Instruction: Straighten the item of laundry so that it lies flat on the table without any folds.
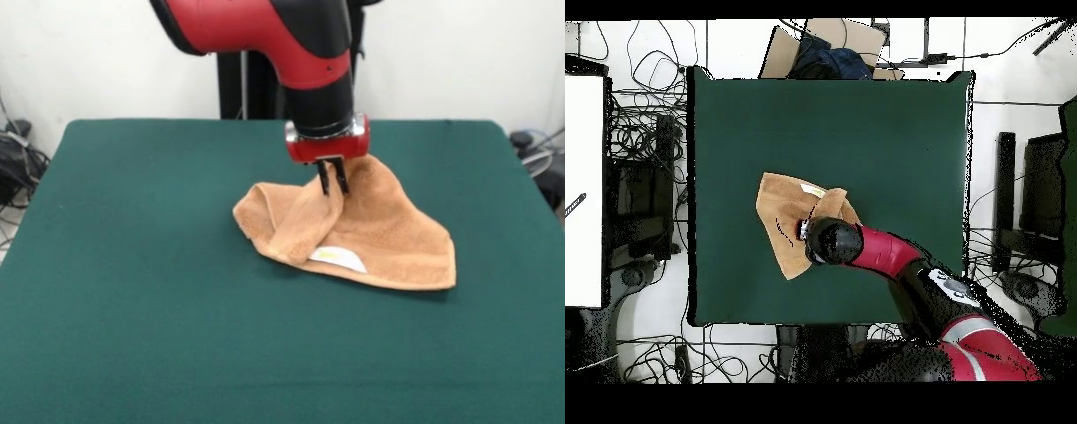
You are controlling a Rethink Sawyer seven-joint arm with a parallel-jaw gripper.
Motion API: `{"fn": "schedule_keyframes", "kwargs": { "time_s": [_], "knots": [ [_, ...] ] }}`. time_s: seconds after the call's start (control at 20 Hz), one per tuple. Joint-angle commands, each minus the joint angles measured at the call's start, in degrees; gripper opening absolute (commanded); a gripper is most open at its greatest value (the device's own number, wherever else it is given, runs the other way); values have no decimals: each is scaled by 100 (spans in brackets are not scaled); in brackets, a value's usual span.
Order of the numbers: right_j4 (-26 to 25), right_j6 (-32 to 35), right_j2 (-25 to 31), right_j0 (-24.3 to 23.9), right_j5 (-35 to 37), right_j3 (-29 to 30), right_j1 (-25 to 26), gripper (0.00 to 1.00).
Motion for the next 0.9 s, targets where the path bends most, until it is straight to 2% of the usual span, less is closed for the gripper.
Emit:
{"fn": "schedule_keyframes", "kwargs": {
  "time_s": [0.05,0.2,0.35,0.6,0.9],
  "knots": [
    [-235,1156,-228,312,-1071,248,-308,0],
    [-273,1246,-354,365,-1564,269,-42,0],
    [-180,1419,-640,569,-1858,498,9,0],
    [143,1326,-699,780,-1230,1080,-754,0],
    [170,1337,-737,820,-1440,1294,-855,0]
  ]
}}
